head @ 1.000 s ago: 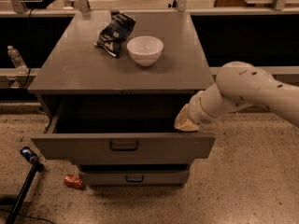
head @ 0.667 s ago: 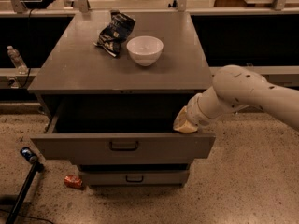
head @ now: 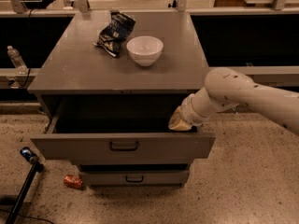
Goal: Open top drawer
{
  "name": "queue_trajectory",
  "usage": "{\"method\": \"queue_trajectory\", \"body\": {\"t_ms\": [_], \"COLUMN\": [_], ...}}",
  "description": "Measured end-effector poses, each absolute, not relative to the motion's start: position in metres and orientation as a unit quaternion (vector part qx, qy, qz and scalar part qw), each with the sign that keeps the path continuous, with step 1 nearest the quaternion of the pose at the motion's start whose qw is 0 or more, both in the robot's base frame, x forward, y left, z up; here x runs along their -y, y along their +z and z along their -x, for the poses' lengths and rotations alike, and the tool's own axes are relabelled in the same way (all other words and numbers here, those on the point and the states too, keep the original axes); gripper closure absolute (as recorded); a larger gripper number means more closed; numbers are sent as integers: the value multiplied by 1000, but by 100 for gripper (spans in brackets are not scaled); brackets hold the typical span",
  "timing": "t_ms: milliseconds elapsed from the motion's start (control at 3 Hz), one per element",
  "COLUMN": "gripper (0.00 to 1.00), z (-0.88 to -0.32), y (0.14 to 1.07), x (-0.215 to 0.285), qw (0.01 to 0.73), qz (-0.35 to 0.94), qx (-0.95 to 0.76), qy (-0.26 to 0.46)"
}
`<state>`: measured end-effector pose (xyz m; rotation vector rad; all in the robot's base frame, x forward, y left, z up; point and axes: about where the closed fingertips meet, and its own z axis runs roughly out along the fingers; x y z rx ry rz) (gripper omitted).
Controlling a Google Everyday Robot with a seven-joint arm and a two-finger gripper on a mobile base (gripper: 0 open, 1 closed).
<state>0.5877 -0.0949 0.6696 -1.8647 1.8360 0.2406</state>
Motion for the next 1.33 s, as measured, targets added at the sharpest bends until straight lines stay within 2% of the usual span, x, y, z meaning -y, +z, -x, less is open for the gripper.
{"method": "queue_trajectory", "body": {"t_ms": [667,1333], "gripper": [100,100], "z": [-582,-511], "y": [658,658], "x": [81,83], "qw": [249,214], "qz": [698,675], "qx": [-663,-689], "qy": [107,153]}}
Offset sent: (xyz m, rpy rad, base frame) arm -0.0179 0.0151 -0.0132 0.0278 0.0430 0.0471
